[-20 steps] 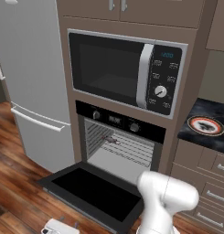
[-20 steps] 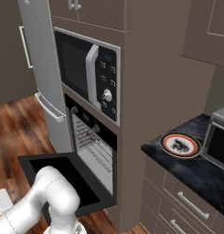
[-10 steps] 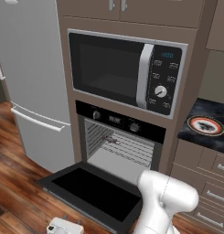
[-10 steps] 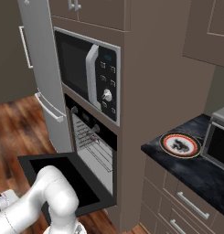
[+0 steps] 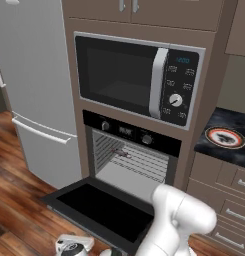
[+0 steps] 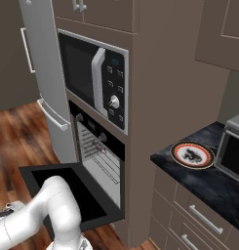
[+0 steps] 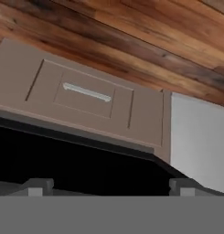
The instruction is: Place the fish on the rack of the oven, and slide the rack back inside. Close the oven door.
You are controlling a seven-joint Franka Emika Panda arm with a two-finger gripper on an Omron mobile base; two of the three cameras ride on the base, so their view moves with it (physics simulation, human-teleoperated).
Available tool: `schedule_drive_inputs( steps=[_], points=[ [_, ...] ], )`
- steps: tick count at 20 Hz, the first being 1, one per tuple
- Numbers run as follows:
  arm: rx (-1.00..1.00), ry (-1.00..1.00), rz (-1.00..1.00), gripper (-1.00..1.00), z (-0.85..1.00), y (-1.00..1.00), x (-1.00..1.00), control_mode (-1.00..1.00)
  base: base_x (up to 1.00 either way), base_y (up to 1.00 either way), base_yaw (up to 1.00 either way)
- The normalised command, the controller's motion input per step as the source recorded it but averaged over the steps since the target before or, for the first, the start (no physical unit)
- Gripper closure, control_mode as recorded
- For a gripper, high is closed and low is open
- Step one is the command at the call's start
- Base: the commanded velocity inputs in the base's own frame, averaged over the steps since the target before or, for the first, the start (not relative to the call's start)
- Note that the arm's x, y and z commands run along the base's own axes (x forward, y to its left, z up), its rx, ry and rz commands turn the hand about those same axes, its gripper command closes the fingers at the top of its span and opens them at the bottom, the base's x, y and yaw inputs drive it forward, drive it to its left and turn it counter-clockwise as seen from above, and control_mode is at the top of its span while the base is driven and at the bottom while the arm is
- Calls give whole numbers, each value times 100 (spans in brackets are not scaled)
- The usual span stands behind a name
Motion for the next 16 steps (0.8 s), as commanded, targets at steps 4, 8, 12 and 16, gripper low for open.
schedule_drive_inputs(
  steps=[4,8,12,16],
  points=[
    [-19,0,0,-100,-100,40,74,-100,0,0,0],
    [-20,-2,0,-100,-100,40,63,-100,0,0,0],
    [-22,-10,0,-100,-100,36,57,-100,0,0,0],
    [-30,-21,-11,-100,-100,19,33,-100,0,0,0]
  ],
)
